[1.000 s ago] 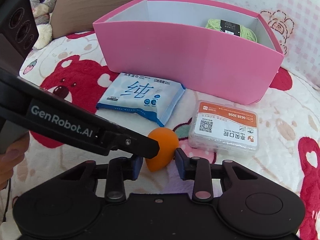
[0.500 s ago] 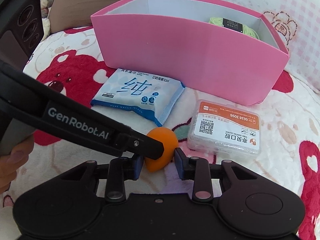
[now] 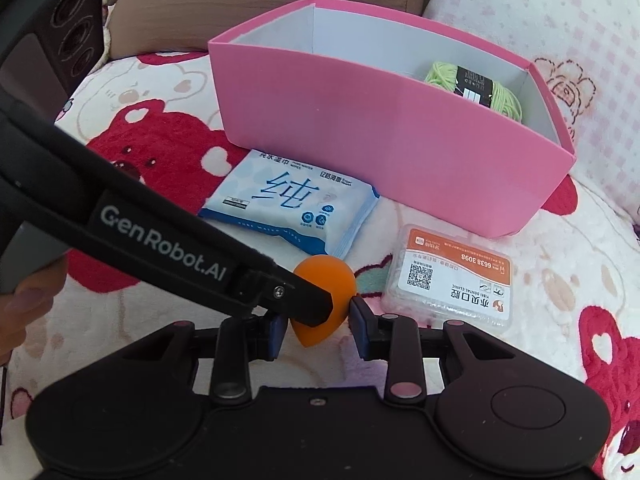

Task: Organize objects
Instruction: 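Lift the sponge with the left gripper and carry it over the pink box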

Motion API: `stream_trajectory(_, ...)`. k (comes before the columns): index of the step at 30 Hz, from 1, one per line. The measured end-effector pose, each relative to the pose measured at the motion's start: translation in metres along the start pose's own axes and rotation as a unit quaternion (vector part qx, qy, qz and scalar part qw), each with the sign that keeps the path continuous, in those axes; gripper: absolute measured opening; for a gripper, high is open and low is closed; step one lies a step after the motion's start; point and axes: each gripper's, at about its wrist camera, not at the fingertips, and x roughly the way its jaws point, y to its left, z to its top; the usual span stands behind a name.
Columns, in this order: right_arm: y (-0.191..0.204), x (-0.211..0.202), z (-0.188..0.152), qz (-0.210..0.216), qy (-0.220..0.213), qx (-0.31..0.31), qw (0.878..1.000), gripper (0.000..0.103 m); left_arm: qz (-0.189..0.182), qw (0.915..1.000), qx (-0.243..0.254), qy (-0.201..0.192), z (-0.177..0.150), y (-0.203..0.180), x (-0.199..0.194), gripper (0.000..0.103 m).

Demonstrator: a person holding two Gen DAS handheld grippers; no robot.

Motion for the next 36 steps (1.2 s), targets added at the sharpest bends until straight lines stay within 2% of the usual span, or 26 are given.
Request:
stream_trajectory(12, 0.012, -0.023, 0.008, -0.016, -0.015, -0.018, 1.0, 0.039, 0.001, 0.9997, 0.024, 0.007, 0.007, -0.011, -0.028, 0.026)
stream_trajectory(22, 0.028, -0.045, 0.015, -0.046, -0.04, -0.048, 0.997, 0.039, 0.02, 0.9988, 0.046, -0.002, 0.012, -0.03, -0.052, 0.027)
stream_trajectory(36, 0.028, -0.08, 0.032, -0.051, -0.082, -0.057, 0.994, 0.039, 0.028, 0.9969, 0.062, -0.038, 0.021, -0.055, -0.089, 0.027)
